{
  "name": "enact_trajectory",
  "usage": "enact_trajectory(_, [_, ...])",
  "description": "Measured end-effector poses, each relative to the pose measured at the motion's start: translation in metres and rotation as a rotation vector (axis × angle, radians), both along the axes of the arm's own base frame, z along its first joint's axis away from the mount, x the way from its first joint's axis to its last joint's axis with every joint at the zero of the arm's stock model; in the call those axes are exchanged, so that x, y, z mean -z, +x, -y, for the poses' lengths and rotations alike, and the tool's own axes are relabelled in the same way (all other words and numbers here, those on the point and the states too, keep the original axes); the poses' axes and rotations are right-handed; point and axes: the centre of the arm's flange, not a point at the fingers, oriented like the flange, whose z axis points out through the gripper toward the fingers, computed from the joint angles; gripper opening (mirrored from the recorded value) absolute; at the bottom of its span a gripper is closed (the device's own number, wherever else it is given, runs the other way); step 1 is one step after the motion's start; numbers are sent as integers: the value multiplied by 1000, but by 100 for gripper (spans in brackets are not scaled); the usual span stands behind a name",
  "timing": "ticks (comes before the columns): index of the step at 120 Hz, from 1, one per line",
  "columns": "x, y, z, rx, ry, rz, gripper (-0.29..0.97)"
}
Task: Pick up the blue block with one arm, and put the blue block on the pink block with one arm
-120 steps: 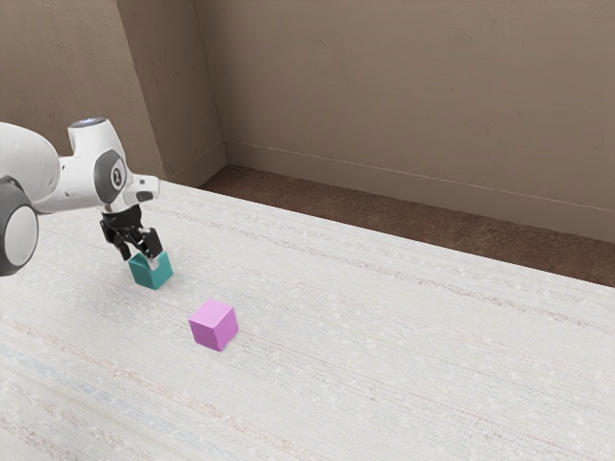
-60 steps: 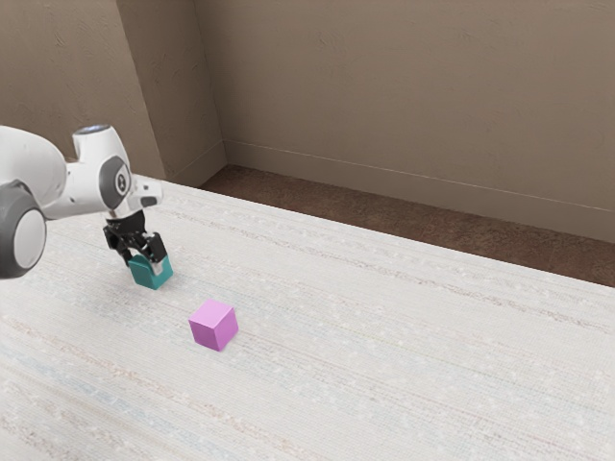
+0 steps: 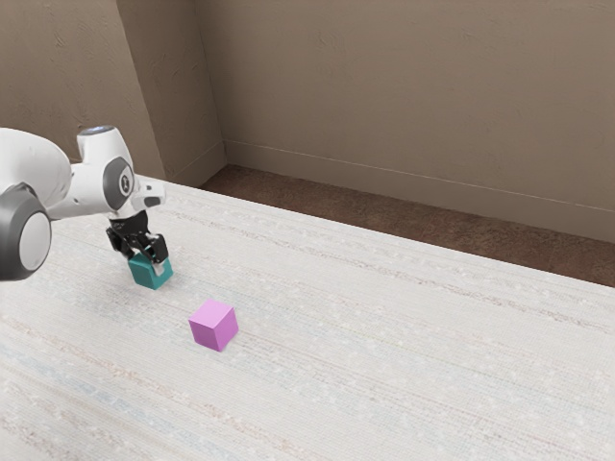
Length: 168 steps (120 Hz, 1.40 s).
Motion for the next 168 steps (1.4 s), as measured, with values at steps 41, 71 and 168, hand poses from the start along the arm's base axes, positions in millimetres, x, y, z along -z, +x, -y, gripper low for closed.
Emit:
enact_trajectory(41, [-20,1,0,-3,13,23,36])
enact_trajectory(71, [-97,-14,71,71,-49,72,37])
enact_trajectory(168, [-84,-86,250,-41,-9,-34,33])
